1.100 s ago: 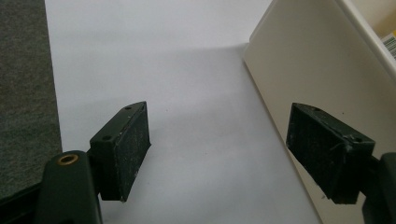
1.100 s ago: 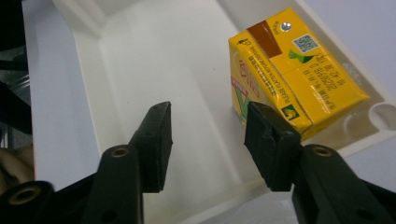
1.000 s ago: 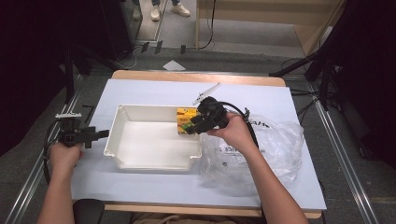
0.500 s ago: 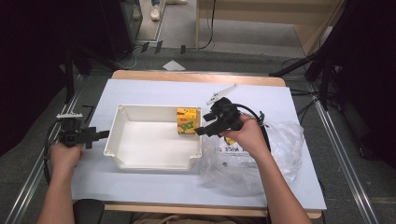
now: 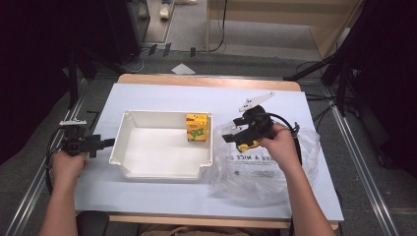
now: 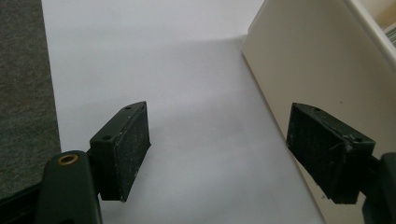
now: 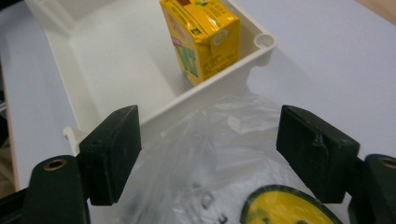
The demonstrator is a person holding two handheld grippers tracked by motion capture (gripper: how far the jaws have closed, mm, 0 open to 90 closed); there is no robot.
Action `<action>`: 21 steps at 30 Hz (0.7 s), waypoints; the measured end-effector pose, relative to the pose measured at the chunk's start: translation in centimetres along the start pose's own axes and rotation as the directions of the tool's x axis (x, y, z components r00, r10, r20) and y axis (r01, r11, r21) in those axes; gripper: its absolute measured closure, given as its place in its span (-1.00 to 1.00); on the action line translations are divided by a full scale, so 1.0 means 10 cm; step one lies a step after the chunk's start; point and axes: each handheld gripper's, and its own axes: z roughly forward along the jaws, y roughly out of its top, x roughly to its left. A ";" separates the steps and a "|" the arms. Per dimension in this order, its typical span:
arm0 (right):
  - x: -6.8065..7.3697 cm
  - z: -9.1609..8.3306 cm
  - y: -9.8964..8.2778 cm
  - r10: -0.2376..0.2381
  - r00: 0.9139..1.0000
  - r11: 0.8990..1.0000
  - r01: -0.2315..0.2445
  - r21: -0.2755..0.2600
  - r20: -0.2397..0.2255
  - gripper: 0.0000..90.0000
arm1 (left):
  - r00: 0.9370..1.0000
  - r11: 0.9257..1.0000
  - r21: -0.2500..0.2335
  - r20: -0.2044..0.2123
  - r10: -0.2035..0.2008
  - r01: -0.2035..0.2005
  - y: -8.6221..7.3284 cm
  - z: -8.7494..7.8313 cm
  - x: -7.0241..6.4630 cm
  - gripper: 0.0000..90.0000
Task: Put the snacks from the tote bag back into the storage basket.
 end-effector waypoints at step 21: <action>-0.50 -0.24 -0.49 0.092 0.993 0.995 -0.088 -0.048 0.072 -0.47 | 1.000 1.000 -0.009 0.003 -0.002 0.002 0.01 -0.01 0.02 -0.50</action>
